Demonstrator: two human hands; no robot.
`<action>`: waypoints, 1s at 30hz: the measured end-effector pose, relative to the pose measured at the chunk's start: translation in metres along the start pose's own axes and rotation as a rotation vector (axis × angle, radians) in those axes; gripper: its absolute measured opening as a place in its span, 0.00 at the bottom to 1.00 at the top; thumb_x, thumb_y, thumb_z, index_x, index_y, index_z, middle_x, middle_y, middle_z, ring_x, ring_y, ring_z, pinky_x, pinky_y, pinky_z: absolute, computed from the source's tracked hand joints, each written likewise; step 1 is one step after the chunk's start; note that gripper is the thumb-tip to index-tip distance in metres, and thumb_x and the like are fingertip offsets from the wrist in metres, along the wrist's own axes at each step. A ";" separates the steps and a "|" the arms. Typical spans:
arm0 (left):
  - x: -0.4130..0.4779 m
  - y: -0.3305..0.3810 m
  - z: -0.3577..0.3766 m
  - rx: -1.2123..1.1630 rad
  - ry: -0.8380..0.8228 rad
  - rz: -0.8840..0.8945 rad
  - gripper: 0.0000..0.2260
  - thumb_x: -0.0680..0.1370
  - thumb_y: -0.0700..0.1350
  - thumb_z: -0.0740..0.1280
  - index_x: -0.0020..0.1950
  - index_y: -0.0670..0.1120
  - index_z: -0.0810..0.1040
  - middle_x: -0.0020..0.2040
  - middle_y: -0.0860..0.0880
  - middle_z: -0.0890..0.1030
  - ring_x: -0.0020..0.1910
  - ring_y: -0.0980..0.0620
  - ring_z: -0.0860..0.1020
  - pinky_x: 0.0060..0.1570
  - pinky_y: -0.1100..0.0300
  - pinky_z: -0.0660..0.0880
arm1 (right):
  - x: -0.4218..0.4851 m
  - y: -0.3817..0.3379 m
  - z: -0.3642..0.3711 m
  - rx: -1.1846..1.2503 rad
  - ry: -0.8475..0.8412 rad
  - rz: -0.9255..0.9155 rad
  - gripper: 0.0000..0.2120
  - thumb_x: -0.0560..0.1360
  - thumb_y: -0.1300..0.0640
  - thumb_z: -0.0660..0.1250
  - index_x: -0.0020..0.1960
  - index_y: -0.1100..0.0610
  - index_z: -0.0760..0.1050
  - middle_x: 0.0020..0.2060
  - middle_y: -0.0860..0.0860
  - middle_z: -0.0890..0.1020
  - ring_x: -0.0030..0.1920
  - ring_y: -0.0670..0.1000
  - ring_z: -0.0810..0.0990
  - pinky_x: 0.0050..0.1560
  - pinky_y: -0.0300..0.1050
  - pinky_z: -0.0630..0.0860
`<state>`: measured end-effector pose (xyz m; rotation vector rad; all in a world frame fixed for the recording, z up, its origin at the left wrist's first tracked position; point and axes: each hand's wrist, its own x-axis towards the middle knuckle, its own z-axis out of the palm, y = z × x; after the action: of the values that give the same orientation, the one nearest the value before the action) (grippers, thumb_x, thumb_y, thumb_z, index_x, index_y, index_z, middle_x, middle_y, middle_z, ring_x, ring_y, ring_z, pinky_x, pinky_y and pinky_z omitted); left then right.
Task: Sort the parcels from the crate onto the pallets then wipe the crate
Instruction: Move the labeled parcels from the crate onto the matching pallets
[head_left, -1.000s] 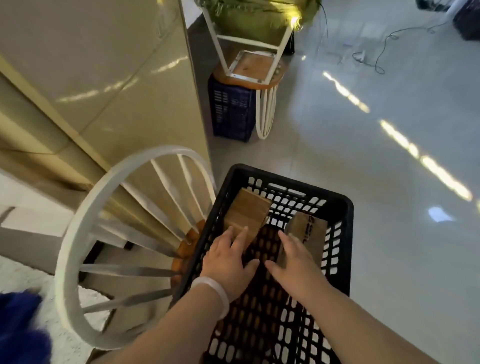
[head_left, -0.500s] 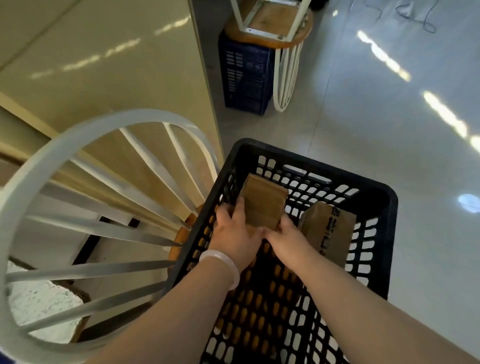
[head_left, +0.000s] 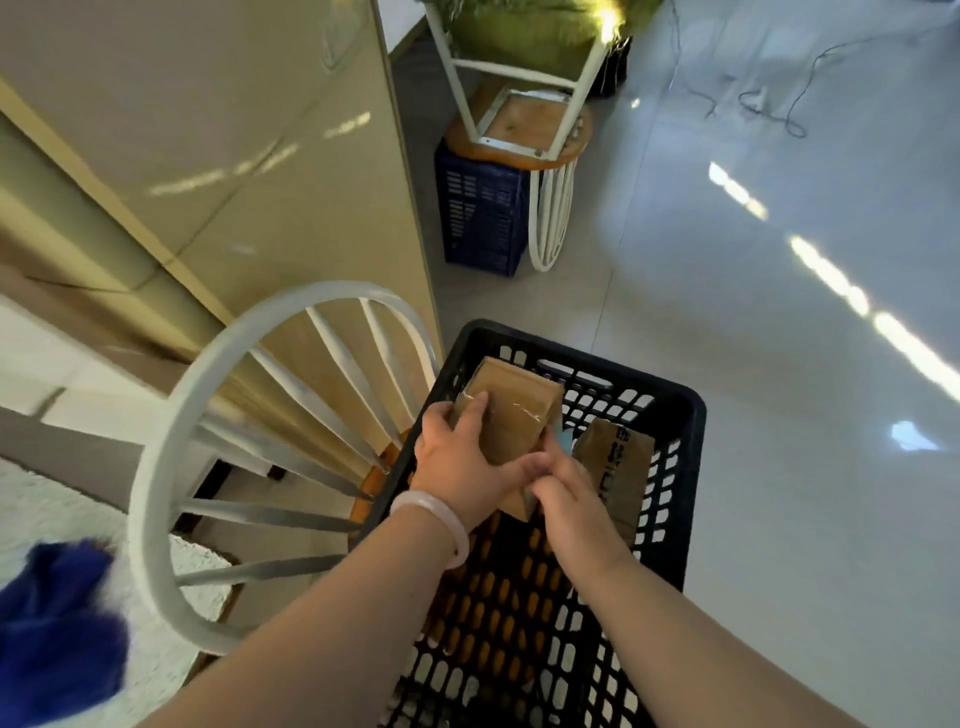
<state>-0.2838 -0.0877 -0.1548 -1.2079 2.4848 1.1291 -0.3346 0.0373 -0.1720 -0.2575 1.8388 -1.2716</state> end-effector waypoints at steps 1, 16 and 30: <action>-0.007 0.004 -0.008 0.015 0.004 0.012 0.46 0.66 0.71 0.70 0.78 0.60 0.52 0.75 0.55 0.51 0.75 0.45 0.55 0.72 0.45 0.63 | -0.007 -0.005 -0.001 -0.007 -0.011 -0.028 0.27 0.74 0.36 0.56 0.72 0.30 0.59 0.69 0.45 0.69 0.71 0.49 0.67 0.72 0.61 0.61; -0.077 0.035 -0.141 0.020 -0.025 0.242 0.35 0.71 0.55 0.72 0.76 0.58 0.64 0.71 0.52 0.61 0.70 0.49 0.65 0.69 0.57 0.66 | -0.082 -0.116 -0.027 -0.417 0.205 -0.264 0.37 0.75 0.47 0.71 0.78 0.43 0.55 0.71 0.50 0.66 0.69 0.51 0.69 0.62 0.49 0.75; -0.104 0.033 -0.156 -0.486 -0.270 0.235 0.27 0.61 0.56 0.72 0.60 0.62 0.77 0.59 0.48 0.80 0.57 0.49 0.80 0.58 0.49 0.79 | -0.107 -0.121 -0.035 -0.295 0.017 -0.119 0.32 0.73 0.41 0.70 0.71 0.40 0.57 0.47 0.50 0.84 0.44 0.50 0.85 0.44 0.47 0.81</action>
<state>-0.2118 -0.1193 0.0187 -0.7882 2.2558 1.8978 -0.3306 0.0684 -0.0094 -0.5245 2.0497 -1.0798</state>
